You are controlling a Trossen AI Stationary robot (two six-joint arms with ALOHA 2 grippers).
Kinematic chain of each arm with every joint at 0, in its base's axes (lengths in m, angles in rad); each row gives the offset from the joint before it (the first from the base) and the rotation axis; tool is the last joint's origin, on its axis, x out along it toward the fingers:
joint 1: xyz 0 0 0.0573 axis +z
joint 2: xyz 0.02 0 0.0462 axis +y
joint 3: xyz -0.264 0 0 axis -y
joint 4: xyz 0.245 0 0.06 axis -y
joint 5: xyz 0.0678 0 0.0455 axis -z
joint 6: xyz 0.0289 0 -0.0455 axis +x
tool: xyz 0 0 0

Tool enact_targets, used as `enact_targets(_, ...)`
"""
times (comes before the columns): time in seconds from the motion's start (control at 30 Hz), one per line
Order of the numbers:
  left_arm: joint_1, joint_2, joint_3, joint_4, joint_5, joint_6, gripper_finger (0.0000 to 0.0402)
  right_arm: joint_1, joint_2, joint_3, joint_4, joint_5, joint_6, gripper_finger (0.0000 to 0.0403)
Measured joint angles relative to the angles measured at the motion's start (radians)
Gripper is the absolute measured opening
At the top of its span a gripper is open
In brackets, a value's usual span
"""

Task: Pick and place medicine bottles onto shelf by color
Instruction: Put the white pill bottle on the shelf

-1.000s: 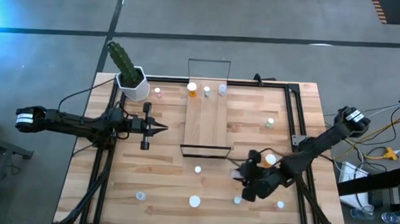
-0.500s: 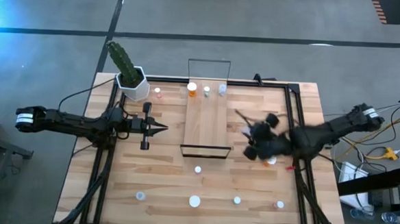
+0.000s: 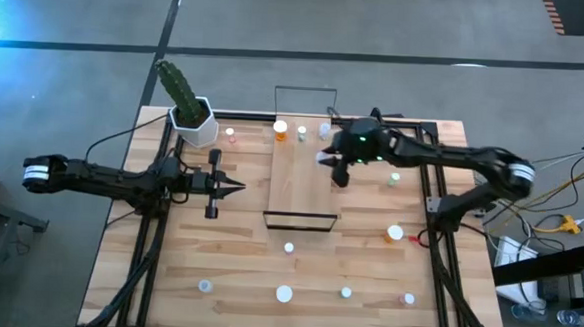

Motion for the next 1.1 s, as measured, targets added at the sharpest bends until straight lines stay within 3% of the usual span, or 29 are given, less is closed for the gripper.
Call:
enact_targets(0.2, 0.0, 0.008, 0.003, 0.011, 0.0, 0.0, 0.0006, -0.001, 0.18, 0.134, -0.009, -0.025, -0.049, 0.0124)
enact_targets(0.5, 0.0, 0.012, 0.002, 0.009, 0.0, -0.002, 0.0006, -0.016, 0.348, 0.313, -0.083, -0.038, -0.075, 0.0126)
enact_targets(0.97, 0.0, 0.074, 0.003, 0.023, 0.0, -0.002, 0.0006, -0.03, 0.377, 0.315, -0.104, -0.034, -0.076, 0.0138)
enact_targets(1.1, -0.002, 0.087, 0.008, 0.023, 0.0, -0.002, 0.0006, -0.029, 0.376, 0.315, -0.105, 0.034, -0.077, 0.0162)
